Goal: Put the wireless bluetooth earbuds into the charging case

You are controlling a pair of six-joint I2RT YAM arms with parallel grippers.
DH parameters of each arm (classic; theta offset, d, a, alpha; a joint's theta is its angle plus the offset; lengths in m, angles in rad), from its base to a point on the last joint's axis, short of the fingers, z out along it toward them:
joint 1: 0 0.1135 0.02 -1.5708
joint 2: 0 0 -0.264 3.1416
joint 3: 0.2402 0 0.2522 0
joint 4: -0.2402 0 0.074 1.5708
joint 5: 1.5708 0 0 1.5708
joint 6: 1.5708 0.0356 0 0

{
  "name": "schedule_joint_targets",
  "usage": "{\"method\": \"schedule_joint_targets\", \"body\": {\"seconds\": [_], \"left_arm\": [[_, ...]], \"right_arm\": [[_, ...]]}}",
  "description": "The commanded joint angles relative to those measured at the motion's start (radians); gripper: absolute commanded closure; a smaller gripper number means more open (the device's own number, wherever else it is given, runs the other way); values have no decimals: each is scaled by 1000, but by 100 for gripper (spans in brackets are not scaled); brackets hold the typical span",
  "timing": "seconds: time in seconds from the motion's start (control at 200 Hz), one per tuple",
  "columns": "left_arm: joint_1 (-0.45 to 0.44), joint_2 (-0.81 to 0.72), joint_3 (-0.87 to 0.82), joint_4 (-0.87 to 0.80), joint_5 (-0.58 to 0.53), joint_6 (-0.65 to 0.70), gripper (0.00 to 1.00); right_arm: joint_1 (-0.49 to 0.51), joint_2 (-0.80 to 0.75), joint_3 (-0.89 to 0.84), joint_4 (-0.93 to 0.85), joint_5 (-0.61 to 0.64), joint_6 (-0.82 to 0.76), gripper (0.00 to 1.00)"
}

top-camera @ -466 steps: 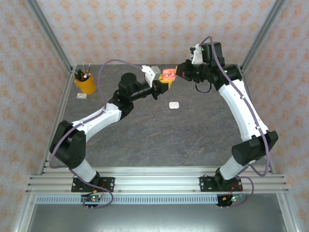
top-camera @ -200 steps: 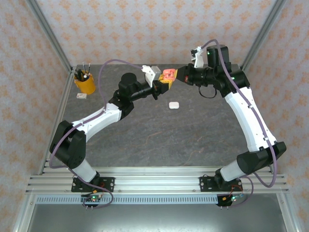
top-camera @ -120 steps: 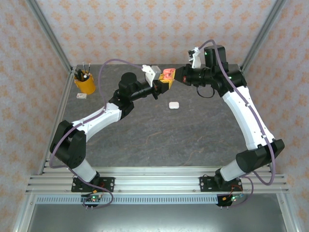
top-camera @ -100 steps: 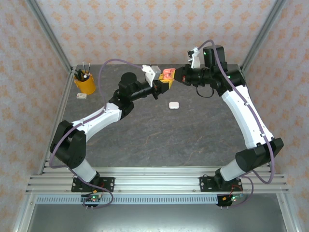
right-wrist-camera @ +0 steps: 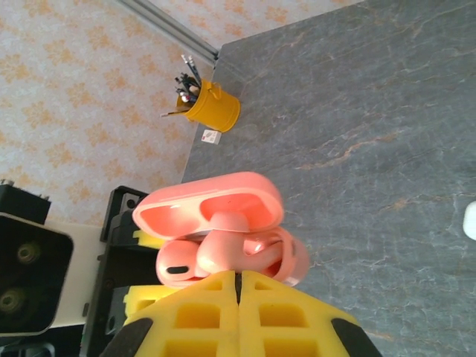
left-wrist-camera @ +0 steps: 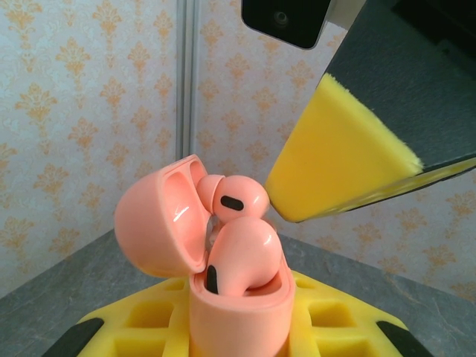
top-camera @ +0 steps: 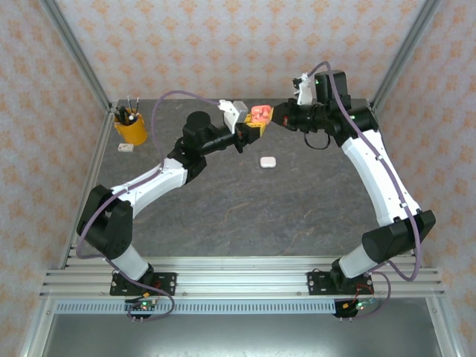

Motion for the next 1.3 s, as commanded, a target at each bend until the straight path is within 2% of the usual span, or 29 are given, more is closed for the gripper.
{"method": "schedule_joint_targets", "body": {"seconds": [0.0,0.42,0.926,1.296], "left_arm": [[-2,-14,26,35,11,-6,100],[-2,-11,26,36,13,-4,100],[-2,2,39,30,29,-11,100],[-2,3,46,24,39,-12,100]], "right_arm": [[-8,3,-12,-10,53,-21,100],[-36,-41,13,-12,89,-4,100],[-36,53,125,33,-11,34,100],[-35,96,133,51,-43,40,100]]}}
